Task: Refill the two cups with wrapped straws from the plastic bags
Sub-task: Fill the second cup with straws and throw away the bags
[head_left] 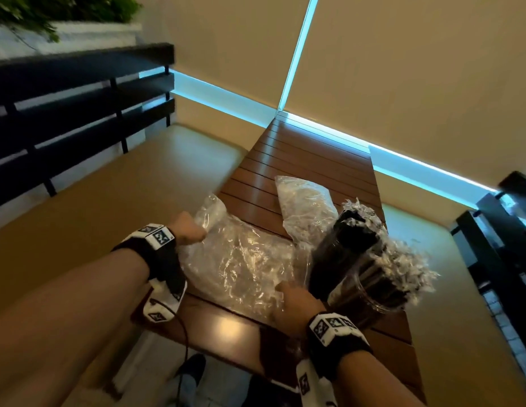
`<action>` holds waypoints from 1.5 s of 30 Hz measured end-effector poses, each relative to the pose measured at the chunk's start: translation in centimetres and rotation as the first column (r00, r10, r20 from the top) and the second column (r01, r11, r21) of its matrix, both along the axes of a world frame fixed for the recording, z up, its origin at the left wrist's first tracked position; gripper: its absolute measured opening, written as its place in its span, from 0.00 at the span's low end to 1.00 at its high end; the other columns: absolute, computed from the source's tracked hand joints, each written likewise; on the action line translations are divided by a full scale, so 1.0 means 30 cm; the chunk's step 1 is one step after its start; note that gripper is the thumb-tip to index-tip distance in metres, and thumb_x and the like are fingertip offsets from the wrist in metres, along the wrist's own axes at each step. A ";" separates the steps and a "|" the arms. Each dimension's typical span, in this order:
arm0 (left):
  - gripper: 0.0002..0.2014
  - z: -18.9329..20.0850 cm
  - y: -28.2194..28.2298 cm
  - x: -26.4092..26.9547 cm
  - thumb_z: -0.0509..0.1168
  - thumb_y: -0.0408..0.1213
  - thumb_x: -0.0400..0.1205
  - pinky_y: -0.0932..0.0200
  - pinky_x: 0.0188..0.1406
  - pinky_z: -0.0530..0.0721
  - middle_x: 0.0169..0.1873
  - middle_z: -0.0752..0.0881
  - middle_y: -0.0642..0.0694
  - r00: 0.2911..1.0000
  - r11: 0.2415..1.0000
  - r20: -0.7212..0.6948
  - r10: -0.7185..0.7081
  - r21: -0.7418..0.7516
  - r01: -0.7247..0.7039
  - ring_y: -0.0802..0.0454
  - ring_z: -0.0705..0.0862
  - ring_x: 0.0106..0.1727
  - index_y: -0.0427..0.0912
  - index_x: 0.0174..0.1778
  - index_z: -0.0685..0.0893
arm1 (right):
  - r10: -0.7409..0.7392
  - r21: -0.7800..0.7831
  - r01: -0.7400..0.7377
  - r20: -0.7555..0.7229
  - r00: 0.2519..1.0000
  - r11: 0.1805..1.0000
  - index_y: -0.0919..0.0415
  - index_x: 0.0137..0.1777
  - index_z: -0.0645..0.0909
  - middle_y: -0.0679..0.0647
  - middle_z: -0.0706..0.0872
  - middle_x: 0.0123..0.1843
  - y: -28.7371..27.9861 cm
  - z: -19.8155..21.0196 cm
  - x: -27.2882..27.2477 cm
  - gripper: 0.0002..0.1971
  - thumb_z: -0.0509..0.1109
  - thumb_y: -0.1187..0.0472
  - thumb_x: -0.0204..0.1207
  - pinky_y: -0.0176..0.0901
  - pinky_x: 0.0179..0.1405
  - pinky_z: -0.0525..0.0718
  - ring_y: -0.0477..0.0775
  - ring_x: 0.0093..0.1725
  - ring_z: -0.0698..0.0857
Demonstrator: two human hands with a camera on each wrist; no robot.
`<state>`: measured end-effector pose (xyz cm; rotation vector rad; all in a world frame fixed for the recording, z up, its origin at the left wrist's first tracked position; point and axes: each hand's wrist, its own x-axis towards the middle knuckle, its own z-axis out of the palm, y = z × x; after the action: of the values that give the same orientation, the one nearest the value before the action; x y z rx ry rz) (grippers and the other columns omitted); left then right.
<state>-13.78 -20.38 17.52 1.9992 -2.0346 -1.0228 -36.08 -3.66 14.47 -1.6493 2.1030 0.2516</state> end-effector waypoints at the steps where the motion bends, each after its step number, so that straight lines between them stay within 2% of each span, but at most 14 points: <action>1: 0.05 0.048 -0.002 -0.002 0.69 0.30 0.79 0.60 0.24 0.71 0.36 0.80 0.41 0.998 0.997 -0.060 0.007 -0.075 -0.012 0.48 0.76 0.31 0.32 0.42 0.81 | 0.001 -0.057 0.000 0.019 1.000 0.998 0.50 0.74 0.71 0.53 0.76 0.72 -0.010 0.011 0.014 0.25 0.64 0.44 0.77 0.58 0.69 0.77 0.59 0.70 0.79; 6: 0.11 0.353 0.007 0.007 0.66 0.33 0.78 0.57 0.29 0.66 0.31 0.73 0.45 0.997 0.840 -0.032 -0.071 -0.541 0.043 0.41 0.78 0.38 0.41 0.31 0.73 | -0.017 -0.521 0.082 0.129 0.991 0.850 0.54 0.57 0.80 0.50 0.83 0.57 -0.075 0.143 0.067 0.10 0.64 0.55 0.79 0.49 0.51 0.85 0.54 0.53 0.84; 10: 0.08 0.501 0.074 -0.036 0.61 0.40 0.80 0.44 0.42 0.82 0.50 0.73 0.41 0.978 0.558 0.102 -0.182 -0.808 0.188 0.38 0.79 0.41 0.40 0.49 0.79 | -0.064 -0.731 0.263 0.289 0.955 0.629 0.55 0.49 0.77 0.51 0.81 0.53 -0.110 0.238 0.065 0.05 0.65 0.65 0.75 0.46 0.43 0.79 0.53 0.48 0.81; 13: 0.11 0.481 0.148 -0.081 0.65 0.40 0.79 0.42 0.36 0.85 0.55 0.73 0.40 0.932 0.434 0.208 -0.296 -0.840 0.326 0.39 0.79 0.37 0.40 0.54 0.78 | -0.051 -0.835 0.322 0.336 0.941 0.446 0.55 0.55 0.73 0.52 0.73 0.60 -0.099 0.271 0.057 0.16 0.68 0.67 0.68 0.48 0.45 0.83 0.56 0.50 0.81; 17: 0.14 0.313 0.216 -0.122 0.67 0.41 0.77 0.50 0.38 0.82 0.58 0.74 0.45 0.767 0.481 0.429 -0.477 -0.604 0.636 0.48 0.77 0.43 0.44 0.58 0.77 | -0.015 -0.952 0.169 0.171 0.985 0.256 0.54 0.66 0.67 0.59 0.67 0.70 -0.057 0.281 0.055 0.35 0.76 0.64 0.58 0.52 0.65 0.79 0.61 0.66 0.74; 22: 0.24 0.155 0.258 -0.132 0.67 0.37 0.75 0.51 0.52 0.84 0.62 0.82 0.46 0.623 0.587 0.371 -0.689 -0.219 0.779 0.42 0.84 0.60 0.46 0.69 0.80 | 0.032 -0.862 -0.267 -0.281 0.959 0.430 0.48 0.77 0.64 0.64 0.61 0.80 -0.003 0.241 0.050 0.45 0.78 0.50 0.57 0.61 0.68 0.70 0.66 0.73 0.69; 26: 0.11 0.083 0.276 -0.127 0.64 0.34 0.77 0.56 0.48 0.82 0.53 0.87 0.41 0.592 0.609 0.284 -0.754 -0.037 0.792 0.41 0.85 0.55 0.41 0.54 0.83 | 0.387 -0.479 -0.554 -0.408 0.827 0.680 0.47 0.64 0.80 0.55 0.77 0.72 0.023 0.174 0.056 0.26 0.72 0.50 0.63 0.58 0.66 0.69 0.62 0.71 0.74; 29: 0.11 0.040 0.253 -0.106 0.65 0.34 0.78 0.56 0.48 0.80 0.53 0.87 0.40 0.616 0.633 0.151 -0.773 0.119 0.765 0.42 0.84 0.54 0.38 0.55 0.83 | 0.437 -0.325 -0.483 -0.208 0.875 0.813 0.49 0.57 0.82 0.49 0.84 0.59 0.036 0.123 0.075 0.14 0.65 0.53 0.71 0.52 0.61 0.73 0.57 0.63 0.79; 32: 0.17 0.023 0.207 -0.080 0.66 0.49 0.83 0.54 0.56 0.79 0.54 0.85 0.48 0.662 0.649 0.009 -0.749 0.213 0.731 0.49 0.83 0.55 0.41 0.61 0.83 | 0.400 -0.282 -0.410 -0.096 0.911 0.867 0.47 0.43 0.74 0.52 0.86 0.52 0.039 0.089 0.090 0.02 0.61 0.55 0.72 0.49 0.57 0.76 0.59 0.54 0.83; 36: 0.14 -0.047 0.068 -0.074 0.63 0.47 0.85 0.47 0.55 0.86 0.48 0.87 0.43 0.881 0.870 -0.071 -0.468 -0.212 0.445 0.45 0.86 0.51 0.38 0.52 0.84 | 0.378 -0.237 -0.371 -0.018 0.926 0.898 0.50 0.42 0.73 0.53 0.87 0.52 0.033 0.023 0.097 0.02 0.59 0.58 0.72 0.48 0.51 0.74 0.60 0.52 0.84; 38: 0.13 -0.088 -0.005 -0.075 0.63 0.41 0.83 0.44 0.61 0.83 0.57 0.83 0.40 0.946 0.896 -0.049 -0.320 -0.340 0.286 0.42 0.83 0.58 0.37 0.58 0.81 | 0.343 -0.228 -0.330 0.023 0.939 0.916 0.53 0.46 0.76 0.55 0.87 0.52 0.028 -0.010 0.097 0.06 0.58 0.58 0.72 0.48 0.50 0.77 0.61 0.52 0.84; 42: 0.39 -0.182 -0.085 -0.063 0.58 0.57 0.86 0.44 0.83 0.61 0.86 0.57 0.39 0.935 0.933 0.035 -0.354 -0.054 0.355 0.39 0.60 0.85 0.40 0.87 0.51 | 0.184 -0.252 -0.140 0.161 0.970 0.958 0.52 0.48 0.72 0.55 0.86 0.51 0.011 -0.052 0.089 0.05 0.56 0.60 0.76 0.48 0.46 0.79 0.62 0.51 0.84; 44: 0.41 -0.248 -0.116 -0.059 0.53 0.64 0.85 0.45 0.80 0.64 0.85 0.60 0.38 0.949 0.947 0.008 -0.316 0.064 0.314 0.37 0.65 0.83 0.48 0.88 0.47 | 0.078 -0.276 -0.017 0.209 0.975 0.961 0.52 0.48 0.70 0.54 0.85 0.49 -0.001 -0.056 0.079 0.03 0.56 0.60 0.77 0.47 0.43 0.75 0.62 0.50 0.83; 45: 0.36 -0.269 -0.123 -0.060 0.51 0.63 0.84 0.47 0.76 0.71 0.81 0.69 0.37 0.949 0.949 0.017 -0.314 0.033 0.313 0.36 0.73 0.78 0.50 0.87 0.56 | 0.038 -0.280 0.027 0.225 0.974 0.960 0.53 0.48 0.69 0.54 0.84 0.48 -0.005 -0.059 0.073 0.03 0.57 0.61 0.78 0.47 0.42 0.75 0.62 0.49 0.83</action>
<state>-15.58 -24.07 9.44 1.7399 -2.4185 -1.0928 -33.88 -3.82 12.71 -1.7462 2.0291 -0.2392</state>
